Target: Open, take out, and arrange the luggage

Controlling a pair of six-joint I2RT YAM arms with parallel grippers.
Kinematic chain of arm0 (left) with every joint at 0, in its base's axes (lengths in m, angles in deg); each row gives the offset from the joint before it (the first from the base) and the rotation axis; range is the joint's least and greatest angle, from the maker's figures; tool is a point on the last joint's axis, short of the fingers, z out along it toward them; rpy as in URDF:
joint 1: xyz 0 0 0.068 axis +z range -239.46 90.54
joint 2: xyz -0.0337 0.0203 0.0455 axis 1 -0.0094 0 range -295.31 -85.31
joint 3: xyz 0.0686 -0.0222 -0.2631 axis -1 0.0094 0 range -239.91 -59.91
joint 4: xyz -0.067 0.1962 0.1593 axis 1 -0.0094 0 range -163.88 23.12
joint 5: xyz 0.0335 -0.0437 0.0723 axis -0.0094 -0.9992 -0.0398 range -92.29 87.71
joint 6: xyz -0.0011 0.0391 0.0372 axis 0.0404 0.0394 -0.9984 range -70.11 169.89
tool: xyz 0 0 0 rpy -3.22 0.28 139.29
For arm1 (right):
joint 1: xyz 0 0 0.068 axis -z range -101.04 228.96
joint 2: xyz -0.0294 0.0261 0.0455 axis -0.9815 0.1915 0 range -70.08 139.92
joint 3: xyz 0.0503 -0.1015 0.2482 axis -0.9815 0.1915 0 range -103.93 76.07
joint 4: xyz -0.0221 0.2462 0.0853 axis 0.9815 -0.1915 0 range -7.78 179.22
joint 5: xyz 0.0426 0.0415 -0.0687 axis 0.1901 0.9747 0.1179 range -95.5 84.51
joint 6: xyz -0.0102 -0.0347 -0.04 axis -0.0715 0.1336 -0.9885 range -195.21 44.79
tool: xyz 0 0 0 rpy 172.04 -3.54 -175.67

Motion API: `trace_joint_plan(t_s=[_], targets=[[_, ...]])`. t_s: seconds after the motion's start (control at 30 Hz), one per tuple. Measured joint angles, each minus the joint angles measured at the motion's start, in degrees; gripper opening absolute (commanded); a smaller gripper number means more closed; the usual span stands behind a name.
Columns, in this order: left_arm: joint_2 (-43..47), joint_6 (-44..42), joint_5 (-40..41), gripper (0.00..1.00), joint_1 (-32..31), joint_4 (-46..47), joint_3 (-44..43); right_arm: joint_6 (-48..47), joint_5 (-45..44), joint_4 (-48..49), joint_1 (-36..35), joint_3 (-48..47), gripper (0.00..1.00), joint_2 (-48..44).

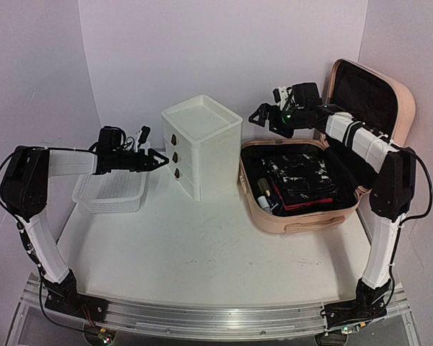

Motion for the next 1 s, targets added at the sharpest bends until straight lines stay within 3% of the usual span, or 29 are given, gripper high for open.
trace_joint_plan(t_s=[0.1,0.23,0.27,0.33,0.37,0.6,0.77,0.9,1.0], targets=[[-2.1,-5.1,0.2,0.73,-0.2,3.9,2.3,-0.3,4.9,1.7,1.0,-0.1,0.98,2.4],[-3.2,-9.6,0.6,0.48,-0.2,7.1,2.5,-0.9,6.3,1.3,1.5,1.6,0.98,3.6],[-3.5,-10.3,0.8,0.50,-0.2,7.8,2.1,-1.1,6.0,1.4,1.6,2.8,0.98,3.1],[-4.5,-11.6,1.0,0.68,-0.1,8.7,0.2,-1.4,5.1,1.0,1.7,5.9,0.98,1.8],[-5.1,-12.7,0.8,0.69,-0.1,9.0,-0.9,-1.7,4.8,0.8,1.7,7.3,0.98,1.1],[-11.2,-18.1,0.2,0.66,0.2,11.0,-10.5,-4.2,0.0,-1.7,1.7,13.3,0.98,-5.0],[-12.7,-21.2,2.9,0.58,0.2,10.7,-11.9,-4.8,-2.8,-2.4,1.7,13.3,0.98,-7.6],[-14.3,-23.4,3.3,0.43,0.2,10.2,-15.1,-4.8,-3.5,-2.7,1.7,13.3,0.98,-7.9],[-16.1,-24.0,1.6,0.43,0.2,10.1,-17.5,-4.9,-3.5,-4.1,1.7,13.0,0.98,-7.8]])
